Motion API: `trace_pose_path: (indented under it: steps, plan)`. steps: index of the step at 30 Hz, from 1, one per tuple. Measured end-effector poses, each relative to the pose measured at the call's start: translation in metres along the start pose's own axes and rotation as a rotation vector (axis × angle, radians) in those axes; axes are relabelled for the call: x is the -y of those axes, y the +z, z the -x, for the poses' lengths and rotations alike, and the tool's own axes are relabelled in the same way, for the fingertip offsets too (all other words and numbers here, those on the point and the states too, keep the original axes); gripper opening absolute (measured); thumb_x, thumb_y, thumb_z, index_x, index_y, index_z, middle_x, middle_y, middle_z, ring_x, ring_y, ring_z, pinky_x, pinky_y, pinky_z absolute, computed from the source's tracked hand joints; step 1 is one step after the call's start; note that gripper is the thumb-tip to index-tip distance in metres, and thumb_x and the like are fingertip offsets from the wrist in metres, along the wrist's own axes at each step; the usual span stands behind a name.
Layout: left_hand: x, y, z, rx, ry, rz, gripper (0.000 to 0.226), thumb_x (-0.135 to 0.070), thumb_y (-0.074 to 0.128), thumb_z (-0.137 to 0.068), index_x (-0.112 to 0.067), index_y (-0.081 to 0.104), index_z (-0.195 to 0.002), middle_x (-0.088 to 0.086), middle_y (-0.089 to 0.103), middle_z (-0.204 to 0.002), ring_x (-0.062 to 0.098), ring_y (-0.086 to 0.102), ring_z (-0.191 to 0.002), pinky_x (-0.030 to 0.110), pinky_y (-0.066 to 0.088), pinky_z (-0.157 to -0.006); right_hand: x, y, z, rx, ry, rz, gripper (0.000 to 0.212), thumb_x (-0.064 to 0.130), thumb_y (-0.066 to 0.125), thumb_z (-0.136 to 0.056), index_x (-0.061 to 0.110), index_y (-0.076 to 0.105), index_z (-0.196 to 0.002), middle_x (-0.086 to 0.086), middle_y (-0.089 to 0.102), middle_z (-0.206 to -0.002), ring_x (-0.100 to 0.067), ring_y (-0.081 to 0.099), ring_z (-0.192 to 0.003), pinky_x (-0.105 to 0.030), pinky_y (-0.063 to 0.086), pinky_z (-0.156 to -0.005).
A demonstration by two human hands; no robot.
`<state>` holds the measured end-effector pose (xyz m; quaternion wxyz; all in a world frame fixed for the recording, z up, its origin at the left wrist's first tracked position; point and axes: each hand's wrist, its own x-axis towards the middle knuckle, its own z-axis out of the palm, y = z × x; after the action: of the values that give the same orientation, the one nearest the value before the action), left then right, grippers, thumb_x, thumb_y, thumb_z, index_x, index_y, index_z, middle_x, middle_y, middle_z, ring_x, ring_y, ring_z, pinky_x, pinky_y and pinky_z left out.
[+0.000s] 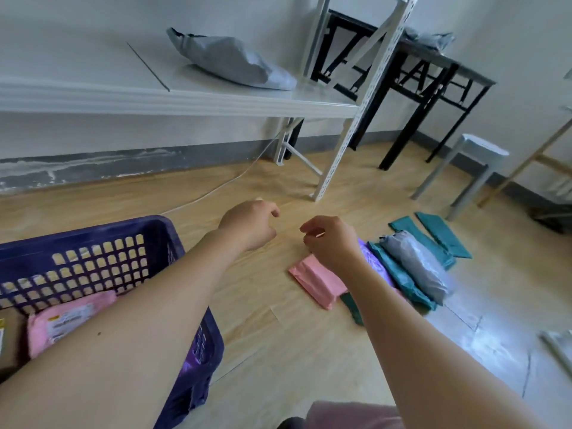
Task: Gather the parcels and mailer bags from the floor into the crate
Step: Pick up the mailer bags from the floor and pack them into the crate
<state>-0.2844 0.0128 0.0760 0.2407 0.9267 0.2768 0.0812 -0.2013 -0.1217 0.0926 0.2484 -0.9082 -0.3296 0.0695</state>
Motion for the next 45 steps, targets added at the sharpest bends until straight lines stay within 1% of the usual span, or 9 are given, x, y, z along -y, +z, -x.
trace_pose_path:
  steps: [5,13,20,29,33,36,38,42,45]
  plan:
    - [-0.021,0.023,-0.009,0.036,0.041,0.046,0.038,-0.026,0.06,-0.088,-0.025,0.054,-0.125,0.0,0.049,-0.134,0.02,0.054,-0.113,0.029,0.043,-0.079,-0.024,-0.004,0.002,-0.047,0.084,0.003,0.032,0.007,0.053,-0.083,0.02,0.07,-0.107,0.003,0.067,-0.114,-0.014,0.06,-0.102,-0.021,0.042,-0.079]
    - [-0.054,0.058,-0.021,0.11,0.121,-0.005,0.037,-0.023,0.055,-0.089,-0.025,0.052,-0.126,0.001,0.046,-0.133,0.021,0.053,-0.111,0.027,0.039,-0.076,-0.076,-0.008,0.016,-0.025,0.201,0.088,0.037,0.008,0.052,-0.084,0.022,0.065,-0.116,0.004,0.062,-0.124,-0.016,0.054,-0.115,-0.027,0.044,-0.093]
    - [-0.051,0.072,-0.025,0.124,0.144,-0.122,0.044,-0.025,0.052,-0.092,-0.023,0.044,-0.134,0.003,0.04,-0.139,0.023,0.044,-0.124,0.034,0.041,-0.095,-0.106,-0.007,-0.002,-0.057,0.22,0.117,0.039,0.008,0.052,-0.082,0.022,0.065,-0.116,0.001,0.061,-0.125,-0.017,0.055,-0.115,-0.029,0.045,-0.093]
    - [-0.048,0.145,-0.046,0.278,0.132,-0.179,0.056,-0.025,0.048,-0.09,-0.024,0.029,-0.142,0.006,0.034,-0.143,0.027,0.038,-0.129,0.039,0.038,-0.101,-0.164,0.034,-0.024,0.1,0.227,0.267,0.043,0.008,0.05,-0.086,0.02,0.058,-0.126,0.0,0.049,-0.139,-0.02,0.05,-0.123,-0.026,0.039,-0.096]
    - [-0.051,0.189,-0.067,0.305,0.114,-0.151,0.054,-0.022,0.051,-0.088,-0.022,0.032,-0.139,0.005,0.034,-0.141,0.026,0.039,-0.126,0.037,0.039,-0.099,-0.187,0.065,-0.044,0.161,0.177,0.288,0.037,0.005,0.05,-0.082,0.012,0.062,-0.116,-0.002,0.057,-0.125,-0.025,0.055,-0.114,-0.033,0.044,-0.093]
    - [-0.051,0.217,-0.078,0.307,0.082,-0.122,0.058,-0.022,0.051,-0.09,-0.022,0.029,-0.143,0.006,0.029,-0.147,0.027,0.033,-0.132,0.038,0.036,-0.102,-0.205,0.089,-0.058,0.221,0.172,0.272,0.034,0.002,0.049,-0.08,0.007,0.061,-0.111,-0.002,0.057,-0.118,-0.028,0.058,-0.105,-0.032,0.046,-0.078]
    - [-0.049,0.235,-0.083,0.318,0.069,-0.119,0.061,-0.024,0.052,-0.091,-0.023,0.025,-0.145,0.005,0.024,-0.15,0.026,0.027,-0.137,0.038,0.034,-0.103,-0.214,0.101,-0.065,0.267,0.176,0.275,0.034,0.001,0.048,-0.079,0.007,0.059,-0.111,-0.002,0.054,-0.121,-0.029,0.058,-0.105,-0.028,0.039,-0.069]
    - [-0.038,0.262,-0.094,0.324,0.037,-0.146,0.062,-0.025,0.056,-0.089,-0.023,0.026,-0.143,0.007,0.02,-0.151,0.027,0.027,-0.137,0.038,0.033,-0.102,-0.233,0.126,-0.079,0.352,0.192,0.262,0.032,0.0,0.047,-0.08,0.007,0.061,-0.107,-0.001,0.043,-0.14,-0.028,0.057,-0.105,-0.028,0.04,-0.066]
    - [-0.027,0.276,-0.101,0.335,0.007,-0.152,0.064,-0.022,0.055,-0.088,-0.024,0.024,-0.145,0.007,0.021,-0.151,0.027,0.032,-0.133,0.038,0.034,-0.102,-0.247,0.142,-0.089,0.414,0.198,0.275,0.029,0.001,0.046,-0.08,0.005,0.06,-0.105,-0.003,0.042,-0.138,-0.027,0.056,-0.1,-0.029,0.039,-0.063]
